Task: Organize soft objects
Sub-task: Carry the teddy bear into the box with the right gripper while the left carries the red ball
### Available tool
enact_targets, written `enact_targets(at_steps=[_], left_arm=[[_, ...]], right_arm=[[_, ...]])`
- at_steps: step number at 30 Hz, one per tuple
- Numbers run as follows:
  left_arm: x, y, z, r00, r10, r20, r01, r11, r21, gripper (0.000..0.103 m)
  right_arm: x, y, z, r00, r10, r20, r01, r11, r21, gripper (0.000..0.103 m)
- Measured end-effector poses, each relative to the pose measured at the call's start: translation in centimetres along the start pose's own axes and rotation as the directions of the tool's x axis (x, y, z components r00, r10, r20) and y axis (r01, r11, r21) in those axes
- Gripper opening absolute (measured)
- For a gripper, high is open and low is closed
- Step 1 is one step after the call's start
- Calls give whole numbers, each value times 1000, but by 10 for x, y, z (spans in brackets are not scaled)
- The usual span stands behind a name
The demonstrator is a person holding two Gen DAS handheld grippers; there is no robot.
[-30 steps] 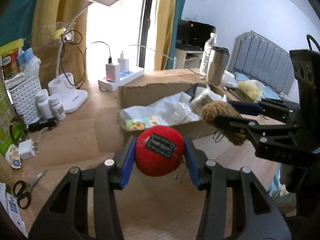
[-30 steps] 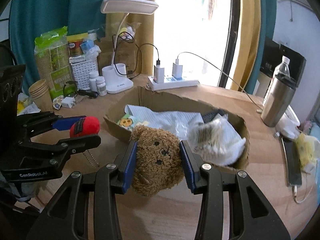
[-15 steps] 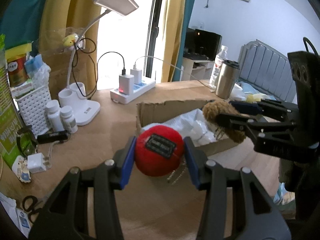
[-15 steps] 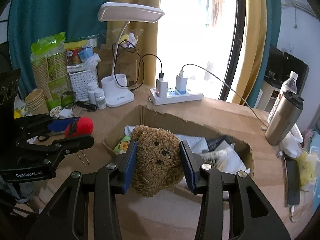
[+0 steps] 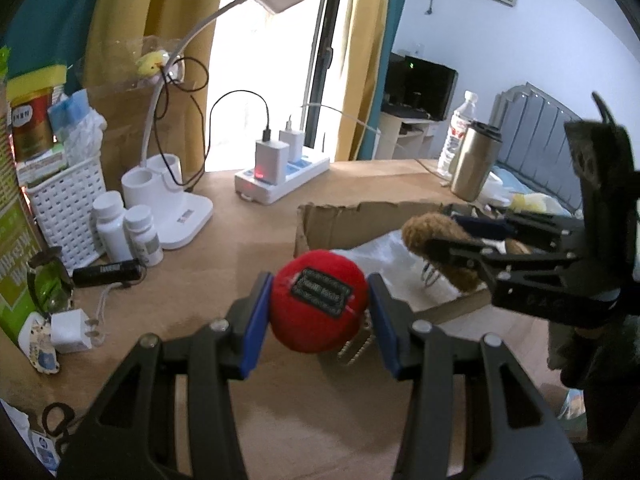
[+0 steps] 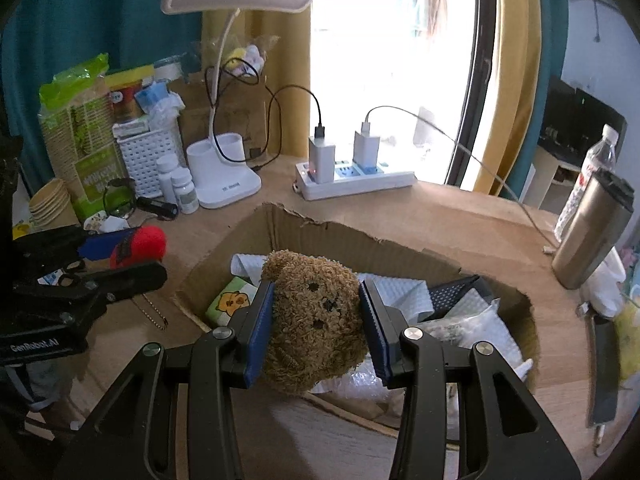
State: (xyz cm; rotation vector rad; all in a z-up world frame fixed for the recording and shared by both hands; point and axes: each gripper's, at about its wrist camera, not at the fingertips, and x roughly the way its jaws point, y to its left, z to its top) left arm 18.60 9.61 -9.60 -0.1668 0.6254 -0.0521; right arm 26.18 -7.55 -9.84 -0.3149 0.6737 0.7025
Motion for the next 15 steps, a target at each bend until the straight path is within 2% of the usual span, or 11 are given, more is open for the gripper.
enact_targets(at_steps=[9,10,12,15], left_arm=[[13,5,2,1000,5,-5,-5,1000,-9,49],[14,4,2,1000,6,-9,-6,1000,-7,49],[16,3,3,1000,6,-10,-6,1000,-5,49],[17,0,5,1000,7,-4,-7,1000,-2,49]], right_arm=[[22,-5,-7,999,0,-39,0,1000,18,47],[23,-5,-8,999,0,-40,1,1000,19,48],[23,-6,-9,999,-4,-43,5,1000,18,61],[20,-11,-11,999,-1,-39,2,1000,28,64]])
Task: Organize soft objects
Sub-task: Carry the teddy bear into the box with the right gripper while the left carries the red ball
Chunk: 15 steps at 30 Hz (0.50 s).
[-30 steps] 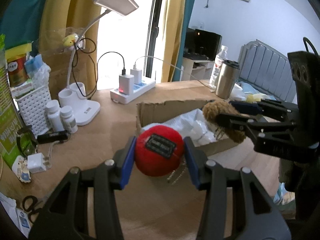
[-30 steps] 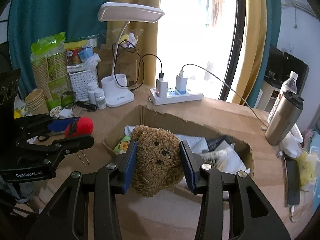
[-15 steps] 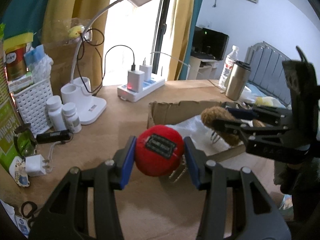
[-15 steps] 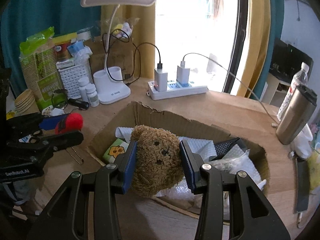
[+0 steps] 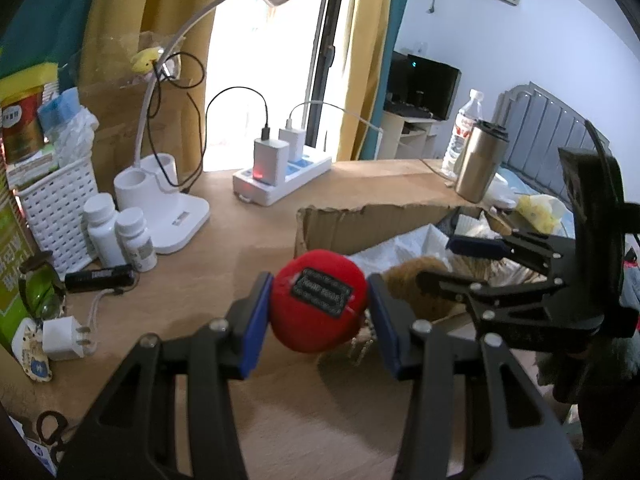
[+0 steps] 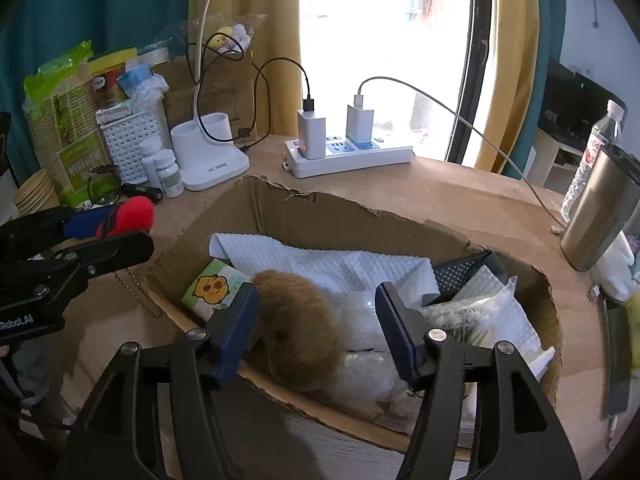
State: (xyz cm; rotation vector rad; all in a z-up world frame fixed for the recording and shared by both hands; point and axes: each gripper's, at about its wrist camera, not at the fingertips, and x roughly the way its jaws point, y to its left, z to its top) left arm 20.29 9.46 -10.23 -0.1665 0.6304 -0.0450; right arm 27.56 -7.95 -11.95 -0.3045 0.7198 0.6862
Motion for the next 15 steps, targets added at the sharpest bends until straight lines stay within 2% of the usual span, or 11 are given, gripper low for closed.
enact_targets(at_steps=[15], left_arm=[[15,-31,10,1000,0,-8,1,999,48,49]], right_arm=[[-30,-43,-8,995,-15,95,9,998,69,65]])
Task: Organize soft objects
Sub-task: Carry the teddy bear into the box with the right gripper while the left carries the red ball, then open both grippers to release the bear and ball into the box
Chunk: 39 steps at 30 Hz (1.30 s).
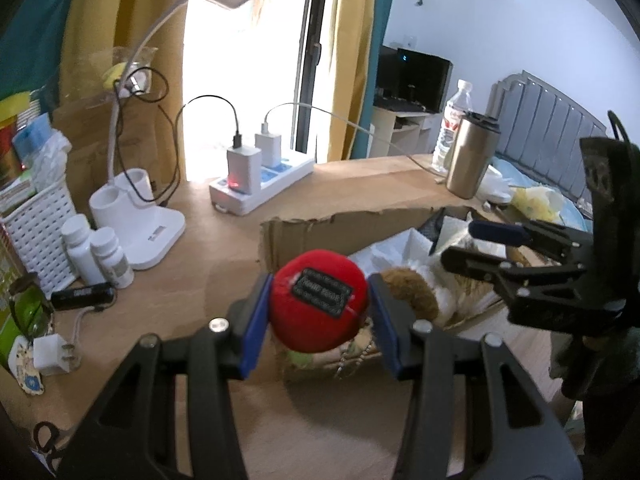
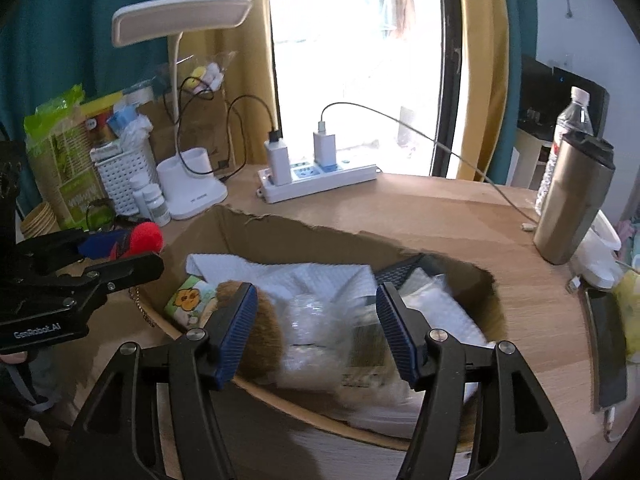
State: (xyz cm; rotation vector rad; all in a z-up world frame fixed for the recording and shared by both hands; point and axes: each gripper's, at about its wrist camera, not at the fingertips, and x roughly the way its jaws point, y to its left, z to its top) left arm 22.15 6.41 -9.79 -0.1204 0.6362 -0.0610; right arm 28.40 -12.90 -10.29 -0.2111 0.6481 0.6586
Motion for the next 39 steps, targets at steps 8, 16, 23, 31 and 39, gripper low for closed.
enact_targets(at_steps=[8,16,23,31,39], left_arm=[[22,-13,11,1000,7,-22,-6,999,43,49],[47,-18,20,998,46,-38,-44,998,49,51],[64,-8,19,995,73,-73,-72,997,11,55],[52,-8,21,998,56,-40,-57,998,0,70],[24,-10,20,999,37,5,-36,999,-10,71]], right_arm=[[-1,-23,-3,1000,-3,12,3,999,40,65],[6,-37,-3,1000,4,20,-5,998,55,65],[13,-43,-5,1000,2,4,-2,997,72,65],[6,-39,-3,1000,-14,12,13,997,70,65],[-18,-28,-3,999,-34,36,31,998,59,65]])
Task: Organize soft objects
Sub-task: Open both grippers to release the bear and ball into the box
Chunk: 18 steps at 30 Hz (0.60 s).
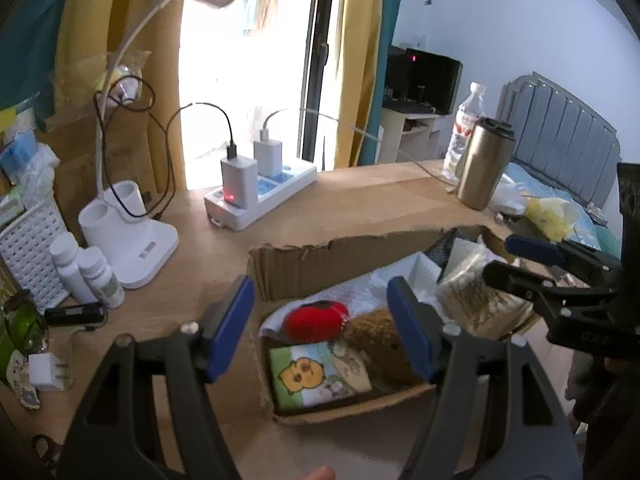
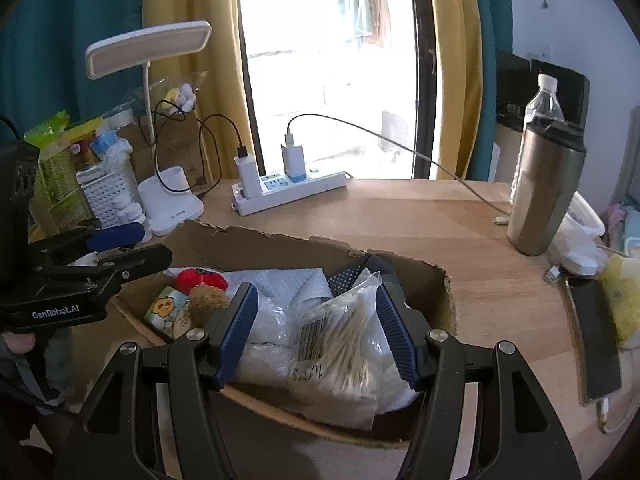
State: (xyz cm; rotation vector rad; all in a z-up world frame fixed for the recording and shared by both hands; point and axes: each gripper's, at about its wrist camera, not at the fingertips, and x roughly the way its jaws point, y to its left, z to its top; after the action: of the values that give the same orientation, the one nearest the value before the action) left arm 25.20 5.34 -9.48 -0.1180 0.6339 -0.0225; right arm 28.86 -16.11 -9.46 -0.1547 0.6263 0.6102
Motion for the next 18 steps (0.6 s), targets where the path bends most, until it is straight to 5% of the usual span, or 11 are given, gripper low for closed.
enact_targets(at_steps=[18], left_arm=[[-74,-12,-11,993,-38,113,36,999,17,80]], right_arm=[[-67,21,-5,996,-47,71,49,999,-23,65]])
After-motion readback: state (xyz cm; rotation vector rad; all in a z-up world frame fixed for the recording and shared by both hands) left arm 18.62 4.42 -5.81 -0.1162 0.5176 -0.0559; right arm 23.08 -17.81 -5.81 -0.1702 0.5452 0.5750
